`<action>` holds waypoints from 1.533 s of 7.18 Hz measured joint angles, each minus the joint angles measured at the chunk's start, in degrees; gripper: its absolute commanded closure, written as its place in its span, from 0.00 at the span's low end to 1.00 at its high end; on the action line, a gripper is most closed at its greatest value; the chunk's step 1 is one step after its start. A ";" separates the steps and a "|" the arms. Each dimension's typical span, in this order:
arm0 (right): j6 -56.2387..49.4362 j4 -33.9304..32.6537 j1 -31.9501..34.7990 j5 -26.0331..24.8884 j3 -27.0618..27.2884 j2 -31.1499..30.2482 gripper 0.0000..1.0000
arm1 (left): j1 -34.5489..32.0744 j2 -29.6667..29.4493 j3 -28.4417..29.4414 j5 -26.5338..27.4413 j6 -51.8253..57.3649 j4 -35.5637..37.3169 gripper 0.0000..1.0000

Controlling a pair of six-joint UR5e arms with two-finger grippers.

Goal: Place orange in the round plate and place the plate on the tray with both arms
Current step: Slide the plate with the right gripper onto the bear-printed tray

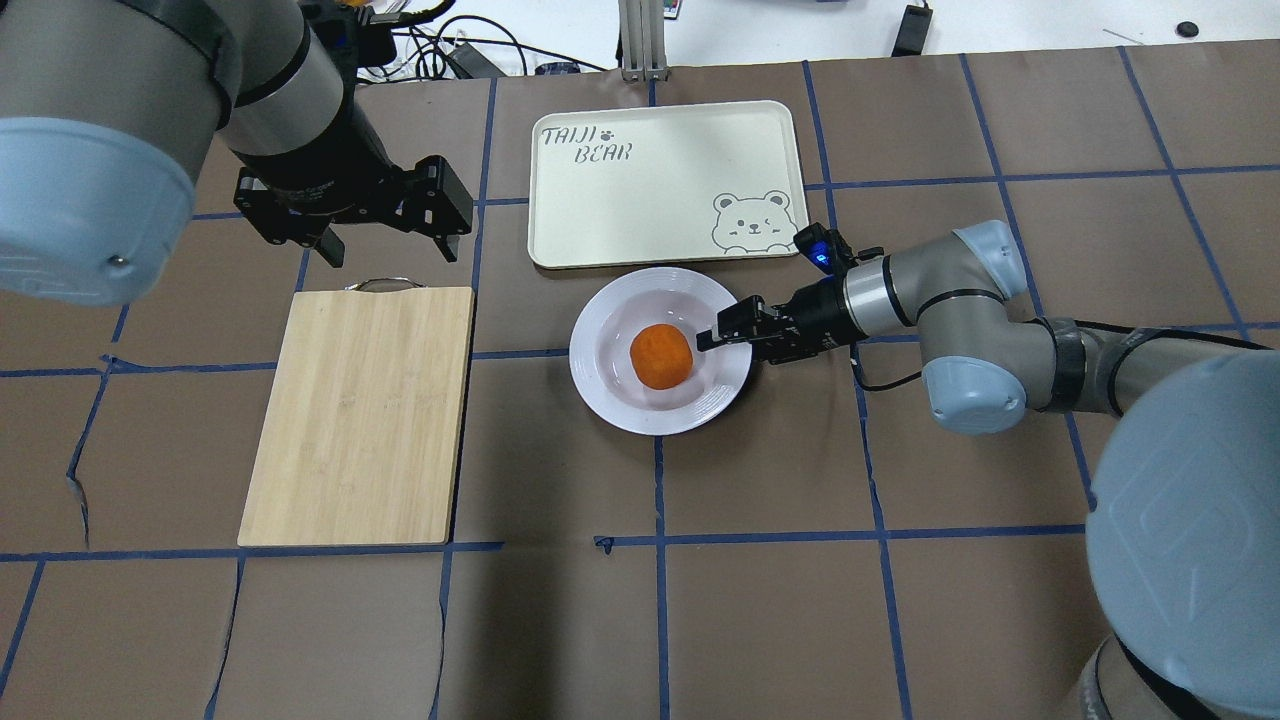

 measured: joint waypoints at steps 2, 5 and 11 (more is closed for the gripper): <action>0.08 0.09 -0.09 -0.17 -0.06 -0.28 0.97 | 0.00 0.00 0.00 0.02 0.00 0.00 0.00; 2.29 0.23 -0.40 -0.10 -0.41 -0.68 0.98 | 0.00 0.00 0.00 0.02 0.00 0.00 0.00; 21.71 0.70 -1.47 0.38 -9.46 -3.05 0.98 | 0.00 0.09 0.00 0.02 0.00 0.00 0.00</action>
